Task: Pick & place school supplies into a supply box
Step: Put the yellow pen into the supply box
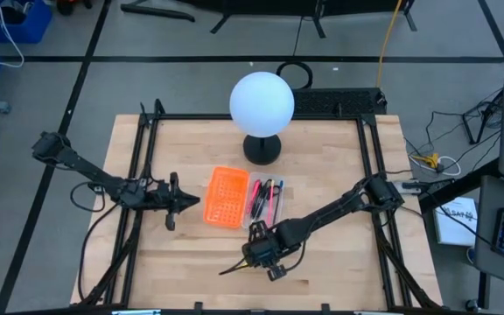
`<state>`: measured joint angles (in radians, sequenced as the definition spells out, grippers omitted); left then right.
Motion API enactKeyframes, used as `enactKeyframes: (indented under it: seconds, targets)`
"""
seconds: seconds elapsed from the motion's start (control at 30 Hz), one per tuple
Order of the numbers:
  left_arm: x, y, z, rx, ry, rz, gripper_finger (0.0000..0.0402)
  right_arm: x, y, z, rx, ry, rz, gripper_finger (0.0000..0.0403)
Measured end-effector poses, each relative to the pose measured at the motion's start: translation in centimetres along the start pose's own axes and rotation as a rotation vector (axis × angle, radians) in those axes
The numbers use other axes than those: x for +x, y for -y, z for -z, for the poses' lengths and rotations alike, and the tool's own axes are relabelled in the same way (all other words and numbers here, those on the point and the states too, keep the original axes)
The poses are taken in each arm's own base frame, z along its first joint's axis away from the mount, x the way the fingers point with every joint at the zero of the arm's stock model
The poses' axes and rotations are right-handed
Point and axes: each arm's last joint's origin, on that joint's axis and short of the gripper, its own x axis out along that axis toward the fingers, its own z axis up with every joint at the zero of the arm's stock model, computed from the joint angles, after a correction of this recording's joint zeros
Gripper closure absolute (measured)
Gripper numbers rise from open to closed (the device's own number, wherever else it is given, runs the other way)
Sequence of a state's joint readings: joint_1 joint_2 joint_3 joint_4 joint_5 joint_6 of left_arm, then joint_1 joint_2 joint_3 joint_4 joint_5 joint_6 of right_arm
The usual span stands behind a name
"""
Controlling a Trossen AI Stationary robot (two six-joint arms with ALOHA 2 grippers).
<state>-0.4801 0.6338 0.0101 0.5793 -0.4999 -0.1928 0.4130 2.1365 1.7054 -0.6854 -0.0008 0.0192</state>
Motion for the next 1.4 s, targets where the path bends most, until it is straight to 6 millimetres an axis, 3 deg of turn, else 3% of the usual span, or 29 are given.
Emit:
enactKeyframes:
  seconds: [0.43,0.63,0.9,1.13,1.4]
  targets:
    - [0.0,0.0,0.1,-0.038,-0.009,0.0,0.0362,0.5,-1.6,-0.1,-0.129,0.015,-0.011,0.0227]
    - [0.0,0.0,0.3,-0.043,-0.027,-0.003,0.0362,1.1,-1.0,0.0,-0.129,0.009,0.041,0.022]
    - [0.0,0.0,0.3,-0.04,-0.029,-0.004,0.0362,3.8,-0.7,0.2,-0.132,-0.01,0.034,0.0206]
    - [0.0,-0.1,0.3,-0.038,-0.034,-0.005,0.0362,6.5,-0.5,1.2,-0.117,-0.091,0.017,0.0215]
    - [0.0,-0.1,0.3,-0.038,-0.034,-0.005,0.0362,6.8,-0.5,1.8,-0.054,-0.145,-0.054,0.0267]
